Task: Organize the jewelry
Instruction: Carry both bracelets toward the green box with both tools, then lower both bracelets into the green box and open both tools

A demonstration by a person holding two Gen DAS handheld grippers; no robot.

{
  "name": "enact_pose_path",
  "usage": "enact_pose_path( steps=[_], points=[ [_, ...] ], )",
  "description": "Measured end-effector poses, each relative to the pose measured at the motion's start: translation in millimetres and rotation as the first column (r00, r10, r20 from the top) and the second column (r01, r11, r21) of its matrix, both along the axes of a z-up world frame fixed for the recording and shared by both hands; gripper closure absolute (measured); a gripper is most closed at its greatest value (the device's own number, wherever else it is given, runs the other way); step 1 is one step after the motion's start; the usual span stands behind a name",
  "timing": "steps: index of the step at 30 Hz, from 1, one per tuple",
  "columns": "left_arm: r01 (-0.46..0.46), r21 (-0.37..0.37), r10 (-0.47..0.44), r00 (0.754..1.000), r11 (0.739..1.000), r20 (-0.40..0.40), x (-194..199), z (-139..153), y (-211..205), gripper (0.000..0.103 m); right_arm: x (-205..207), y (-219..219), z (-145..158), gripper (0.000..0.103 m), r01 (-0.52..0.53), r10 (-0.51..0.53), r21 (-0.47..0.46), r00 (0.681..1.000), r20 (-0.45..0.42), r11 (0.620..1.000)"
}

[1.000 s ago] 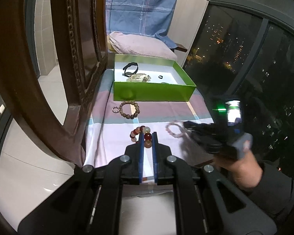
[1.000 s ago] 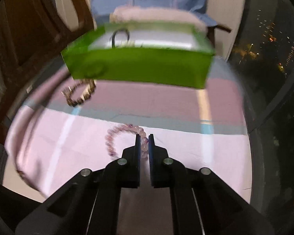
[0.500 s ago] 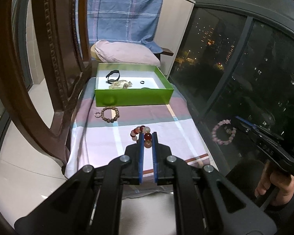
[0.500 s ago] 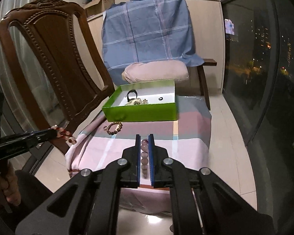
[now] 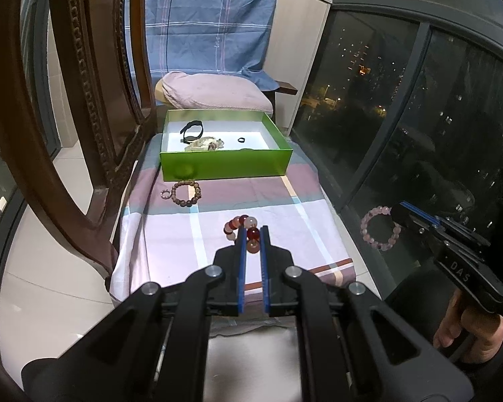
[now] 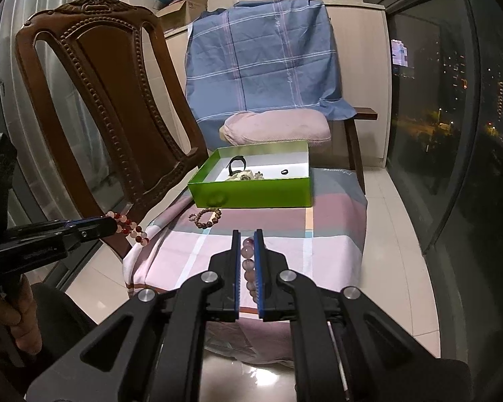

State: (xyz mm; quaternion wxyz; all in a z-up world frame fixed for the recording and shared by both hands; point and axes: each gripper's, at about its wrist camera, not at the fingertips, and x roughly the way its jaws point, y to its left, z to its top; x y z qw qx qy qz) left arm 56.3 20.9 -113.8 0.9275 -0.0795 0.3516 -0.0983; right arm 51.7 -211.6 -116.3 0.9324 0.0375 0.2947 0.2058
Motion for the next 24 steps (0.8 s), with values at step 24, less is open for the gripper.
enact_pose_path(
  steps=[24],
  points=[
    [0.044,0.026,-0.043,0.999,0.999,-0.009,68,16,-9,0.095,65,5,10,0.095,-0.061,0.062,0.038,0.998,-0.016,0.997]
  ],
)
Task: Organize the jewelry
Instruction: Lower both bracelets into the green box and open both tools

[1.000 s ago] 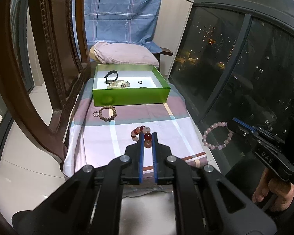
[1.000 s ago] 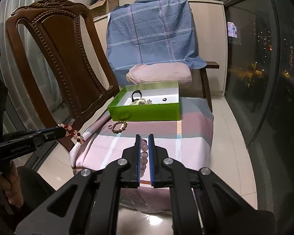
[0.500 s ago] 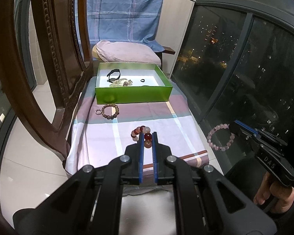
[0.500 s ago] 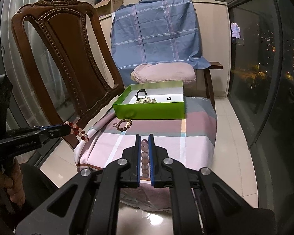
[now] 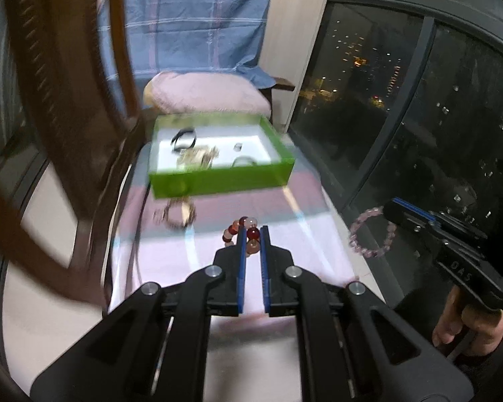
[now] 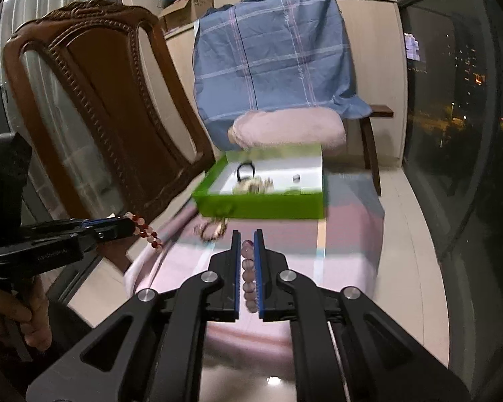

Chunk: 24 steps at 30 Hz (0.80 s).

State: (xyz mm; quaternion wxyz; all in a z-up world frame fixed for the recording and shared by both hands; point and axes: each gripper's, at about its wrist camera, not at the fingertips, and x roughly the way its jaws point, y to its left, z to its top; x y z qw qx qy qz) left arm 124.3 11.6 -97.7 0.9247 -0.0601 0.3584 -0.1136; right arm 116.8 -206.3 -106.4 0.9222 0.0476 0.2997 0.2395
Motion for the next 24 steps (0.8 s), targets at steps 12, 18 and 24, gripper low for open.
enact_pose_path(
  steps=[12,18,24],
  points=[
    [-0.014,0.024,0.017,0.991,1.0,-0.134,240,-24,-12,0.095,240,40,-28,0.095,0.082,-0.089,-0.091,0.993,-0.078,0.993],
    [-0.03,0.073,0.045,0.975,0.997,-0.218,295,-67,-10,0.05,302,29,-67,0.061,0.147,-0.157,-0.064,0.964,-0.213,0.987],
    [-0.046,0.025,0.045,0.999,0.999,0.006,210,5,31,0.015,212,-13,-2,0.026,0.175,-0.174,0.12,0.985,-0.018,0.977]
  ],
)
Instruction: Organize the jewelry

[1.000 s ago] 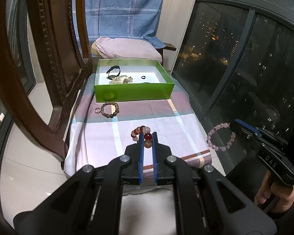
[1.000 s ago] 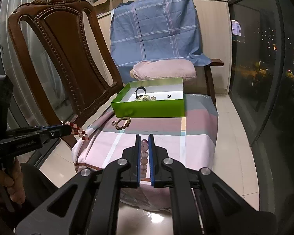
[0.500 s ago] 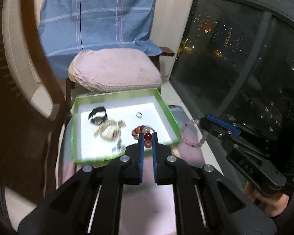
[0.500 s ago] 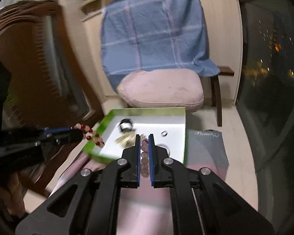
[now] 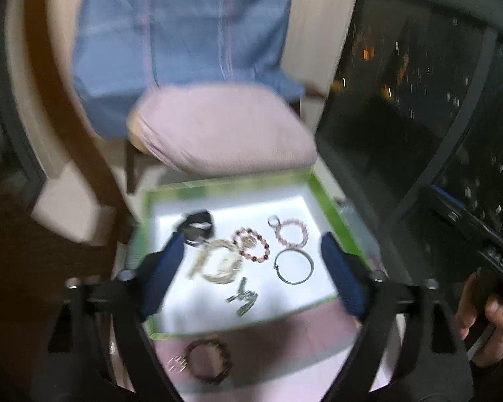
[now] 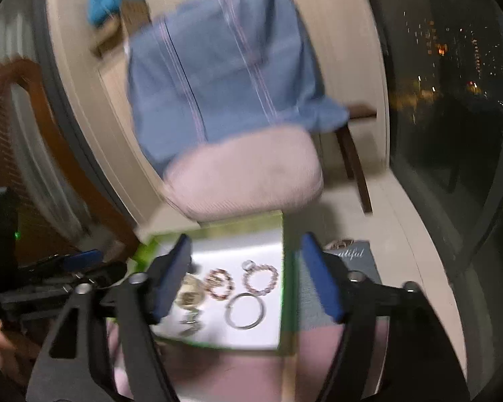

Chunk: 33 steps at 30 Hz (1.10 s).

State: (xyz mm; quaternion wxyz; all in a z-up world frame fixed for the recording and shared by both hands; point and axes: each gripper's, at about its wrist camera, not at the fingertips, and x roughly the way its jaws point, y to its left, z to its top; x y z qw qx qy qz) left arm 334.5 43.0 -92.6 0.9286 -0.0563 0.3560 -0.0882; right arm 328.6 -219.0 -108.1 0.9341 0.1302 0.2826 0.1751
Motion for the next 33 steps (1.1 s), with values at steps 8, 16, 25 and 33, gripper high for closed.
enact_pose_path(
  steps=[8,16,25,33],
  points=[
    [-0.151,-0.124,0.174,0.965,0.981,0.198,-202,37,55,0.004,-180,-13,30,0.009,-0.071,0.073,-0.021,0.988,0.135,0.997],
    [-0.133,-0.05,0.139,0.978,0.99,0.157,-299,-8,12,0.004,-282,6,9,0.009,-0.082,0.097,-0.117,0.987,0.126,0.99],
    [-0.091,0.024,0.086,0.986,0.996,0.143,-327,-21,-12,0.004,-312,10,0,0.009,-0.097,0.108,-0.126,0.991,0.084,0.987],
    [-0.087,0.012,0.085,0.987,0.996,0.139,-324,-21,-14,0.004,-318,2,4,0.009,-0.079,0.093,-0.129,0.99,0.103,0.988]
  ],
)
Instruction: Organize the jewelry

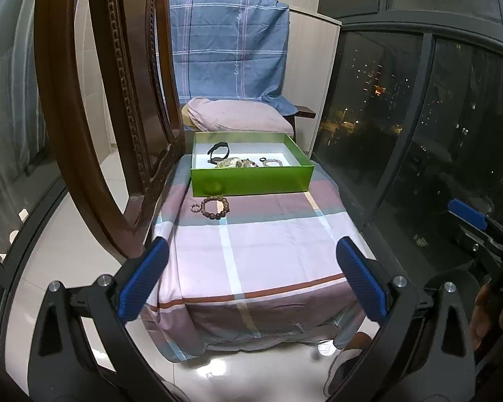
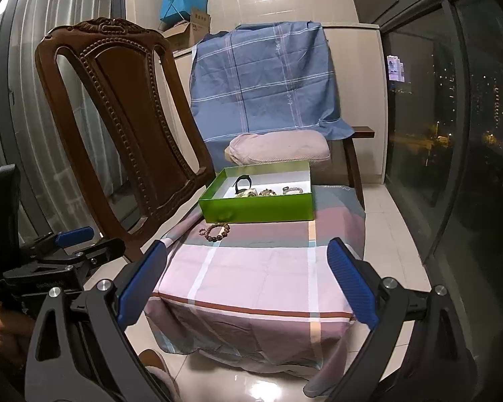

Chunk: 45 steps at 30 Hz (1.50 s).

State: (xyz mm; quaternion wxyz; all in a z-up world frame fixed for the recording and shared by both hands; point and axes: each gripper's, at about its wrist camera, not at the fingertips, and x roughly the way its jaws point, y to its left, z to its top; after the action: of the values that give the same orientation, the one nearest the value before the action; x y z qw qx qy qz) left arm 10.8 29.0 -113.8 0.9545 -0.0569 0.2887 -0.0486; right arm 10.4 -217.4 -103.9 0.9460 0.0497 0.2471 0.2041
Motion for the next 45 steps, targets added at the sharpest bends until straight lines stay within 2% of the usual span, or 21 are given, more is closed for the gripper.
enact_pose_path(
  steps=[14,19,23,25,27,31,35,36,39,40,41,42,43,45],
  points=[
    [0.013,0.012,-0.013,1.0,1.0,-0.024,15,-4,-7,0.004,7,-2,-7,0.009,0.001,-0.001,0.002,1.0,-0.022,1.0],
    [0.04,0.026,-0.038,0.996,0.999,-0.076,79,-19,-17,0.004,14,-5,-16,0.009,0.009,-0.008,0.011,0.999,-0.051,1.0],
    [0.032,0.007,-0.03,0.981,0.999,-0.191,168,-53,-19,0.004,21,-9,-24,0.009,0.015,-0.014,0.012,0.997,-0.081,1.0],
    [0.029,0.039,-0.018,0.966,0.999,-0.256,217,-78,-20,0.004,23,-11,-26,0.009,0.022,-0.021,0.011,0.996,-0.088,1.0],
    [0.015,0.073,0.009,0.949,0.997,-0.316,248,-101,-19,0.005,25,-16,-28,0.009,0.034,-0.033,0.01,0.995,-0.094,0.999],
    [-0.006,0.072,0.033,0.921,0.997,-0.388,277,-131,-12,0.006,30,-28,-33,0.009,0.062,-0.061,0.0,0.992,-0.108,0.998],
    [0.015,0.032,0.0,0.902,0.999,-0.431,287,-143,-15,0.007,38,-36,-43,0.009,0.088,-0.087,0.002,0.985,-0.148,0.996],
    [0.045,0.01,-0.035,0.89,0.999,-0.454,287,-149,-22,0.009,39,-36,-44,0.009,0.089,-0.088,0.002,0.985,-0.151,0.996],
    [0.112,0.092,-0.06,0.895,0.989,-0.443,282,-154,-48,0.016,41,-37,-45,0.009,0.088,-0.087,-0.002,0.984,-0.152,0.996],
    [0.124,0.105,-0.066,0.897,0.987,-0.437,279,-154,-55,0.024,41,-36,-44,0.009,0.09,-0.089,-0.002,0.984,-0.152,0.996],
    [0.134,0.105,-0.078,0.902,0.985,-0.425,276,-152,-61,0.043,42,-36,-44,0.009,0.092,-0.091,-0.003,0.984,-0.153,0.996],
    [0.134,0.102,-0.079,0.903,0.986,-0.422,273,-149,-66,0.057,43,-37,-45,0.009,0.092,-0.092,-0.003,0.984,-0.156,0.996],
    [0.133,0.096,-0.08,0.901,0.987,-0.425,272,-146,-69,0.088,42,-37,-45,0.009,0.092,-0.092,-0.003,0.983,-0.158,0.996],
    [0.153,0.041,-0.118,0.884,0.987,-0.453,269,-144,-77,0.091,42,-37,-46,0.009,0.09,-0.09,-0.006,0.983,-0.163,0.996]
  ],
)
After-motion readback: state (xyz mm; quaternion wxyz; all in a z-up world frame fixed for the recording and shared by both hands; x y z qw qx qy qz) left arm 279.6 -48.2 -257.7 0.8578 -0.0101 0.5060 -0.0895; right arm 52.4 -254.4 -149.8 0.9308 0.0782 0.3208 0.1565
